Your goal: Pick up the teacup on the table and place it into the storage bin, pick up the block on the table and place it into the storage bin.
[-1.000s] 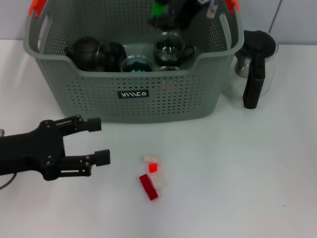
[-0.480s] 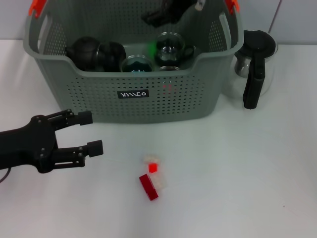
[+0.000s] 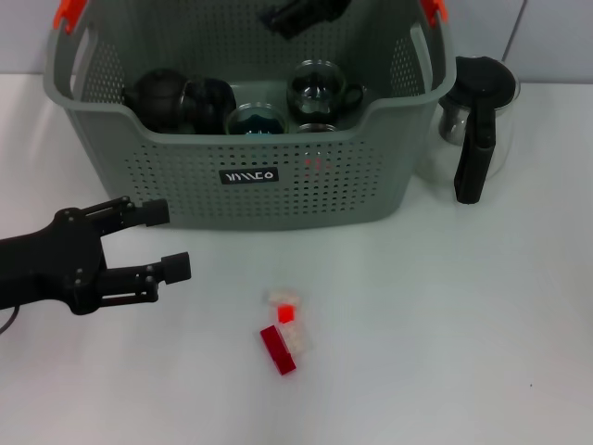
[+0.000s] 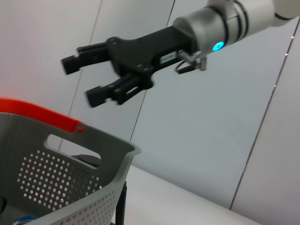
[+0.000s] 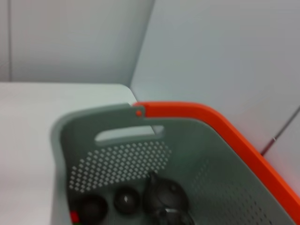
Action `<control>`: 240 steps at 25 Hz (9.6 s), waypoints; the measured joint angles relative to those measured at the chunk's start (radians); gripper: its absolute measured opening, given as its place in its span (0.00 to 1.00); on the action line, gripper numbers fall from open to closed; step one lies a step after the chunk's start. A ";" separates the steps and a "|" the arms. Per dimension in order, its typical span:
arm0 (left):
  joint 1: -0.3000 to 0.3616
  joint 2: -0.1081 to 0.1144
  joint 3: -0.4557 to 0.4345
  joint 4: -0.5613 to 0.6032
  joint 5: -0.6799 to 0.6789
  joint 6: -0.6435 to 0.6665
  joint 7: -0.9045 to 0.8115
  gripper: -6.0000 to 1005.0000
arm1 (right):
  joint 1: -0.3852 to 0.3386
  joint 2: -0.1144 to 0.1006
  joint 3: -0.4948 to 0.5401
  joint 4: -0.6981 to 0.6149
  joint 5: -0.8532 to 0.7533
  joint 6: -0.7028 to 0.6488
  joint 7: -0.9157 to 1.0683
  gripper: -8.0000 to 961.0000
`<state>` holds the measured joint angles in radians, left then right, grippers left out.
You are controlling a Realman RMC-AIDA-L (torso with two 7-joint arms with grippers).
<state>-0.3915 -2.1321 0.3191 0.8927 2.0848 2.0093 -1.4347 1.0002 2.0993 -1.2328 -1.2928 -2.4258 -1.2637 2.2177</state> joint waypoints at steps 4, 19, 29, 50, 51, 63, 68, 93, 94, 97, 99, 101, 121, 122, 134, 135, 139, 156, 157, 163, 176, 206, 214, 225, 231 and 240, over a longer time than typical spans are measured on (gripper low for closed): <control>-0.001 0.001 0.000 0.000 -0.005 -0.001 0.000 0.89 | -0.057 -0.001 0.001 -0.123 0.046 -0.084 0.055 0.98; -0.002 0.001 0.000 0.000 -0.009 -0.012 0.008 0.88 | -0.246 -0.001 0.026 -0.280 0.165 -0.399 0.172 0.98; -0.008 -0.003 0.009 -0.010 -0.009 -0.013 0.010 0.88 | -0.263 -0.001 0.015 -0.171 0.162 -0.438 0.204 0.97; 0.009 -0.003 0.012 -0.005 0.068 0.006 0.051 0.88 | -0.173 0.001 -0.249 0.177 0.128 -0.203 0.185 0.95; 0.009 -0.003 0.012 -0.005 0.079 0.009 0.052 0.88 | -0.170 0.001 -0.265 0.181 0.128 -0.192 0.185 0.95; 0.022 -0.008 0.006 -0.006 0.108 0.016 0.061 0.88 | -0.123 0.005 -0.464 0.234 0.107 -0.009 0.181 0.94; 0.023 -0.008 0.003 -0.010 0.106 0.014 0.058 0.89 | -0.097 0.011 -0.549 0.283 0.112 0.078 0.184 0.93; 0.016 -0.011 0.011 -0.015 0.107 0.006 0.075 0.89 | -0.053 0.016 -0.721 0.460 0.210 0.340 0.177 0.91; 0.016 -0.011 0.011 -0.015 0.107 0.006 0.075 0.89 | -0.052 0.016 -0.725 0.463 0.210 0.344 0.174 0.91; 0.015 -0.011 0.011 -0.015 0.107 0.006 0.075 0.89 | -0.052 0.016 -0.746 0.464 0.212 0.363 0.169 0.90; 0.014 -0.011 0.011 -0.015 0.104 0.006 0.075 0.89 | -0.052 0.017 -0.758 0.465 0.213 0.371 0.169 0.90; 0.013 -0.011 0.011 -0.016 0.103 0.006 0.076 0.89 | -0.049 0.019 -0.764 0.469 0.213 0.375 0.169 0.90; 0.013 -0.011 0.011 -0.018 0.103 0.005 0.077 0.89 | -0.044 0.017 -0.778 0.486 0.209 0.386 0.178 0.88; 0.013 -0.011 0.011 -0.018 0.102 0.005 0.077 0.89 | -0.044 0.016 -0.778 0.484 0.209 0.384 0.179 0.88; 0.008 -0.011 0.011 -0.018 0.098 0.010 0.077 0.89 | -0.032 0.016 -0.779 0.481 0.210 0.343 0.187 0.83; 0.008 -0.011 0.011 -0.018 0.098 0.010 0.077 0.89 | -0.031 0.016 -0.779 0.482 0.210 0.341 0.191 0.80; 0.002 -0.011 0.011 -0.021 0.099 0.008 0.077 0.89 | -0.030 0.015 -0.778 0.482 0.209 0.340 0.195 0.71; -0.007 -0.008 0.011 -0.025 0.098 0.005 0.077 0.88 | -0.029 0.019 -0.778 0.490 0.207 0.348 0.185 0.64; -0.008 -0.008 0.011 -0.025 0.099 0.005 0.077 0.88 | -0.029 0.019 -0.778 0.492 0.208 0.348 0.185 0.63; -0.012 -0.008 0.011 -0.027 0.102 0.003 0.077 0.88 | -0.028 0.021 -0.784 0.501 0.206 0.344 0.184 0.57; -0.012 -0.008 0.011 -0.028 0.100 0.003 0.077 0.88 | -0.023 0.021 -0.798 0.501 0.208 0.340 0.181 0.53; -0.017 -0.005 0.011 -0.028 0.098 0.002 0.072 0.88 | -0.025 0.018 -0.803 0.489 0.206 0.340 0.181 0.23; -0.019 -0.003 0.008 -0.028 0.098 0.005 0.070 0.88 | -0.042 0.012 -0.801 0.450 0.206 0.340 0.181 0.22; -0.017 0.000 0.003 -0.026 0.099 0.015 0.067 0.88 | -0.114 0.001 -0.745 0.298 0.129 0.300 0.211 0.22; -0.016 0.001 0.002 -0.025 0.097 0.024 0.066 0.88 | -0.184 0.001 -0.667 0.131 0.045 0.212 0.246 0.22; -0.020 0.001 0.002 -0.024 0.095 0.026 0.066 0.88 | -0.226 0.003 -0.441 -0.170 0.042 -0.029 0.252 0.22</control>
<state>-0.4111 -2.1306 0.3206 0.8683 2.1802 2.0356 -1.3683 0.7739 2.1020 -1.6741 -1.4633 -2.3841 -1.2931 2.4698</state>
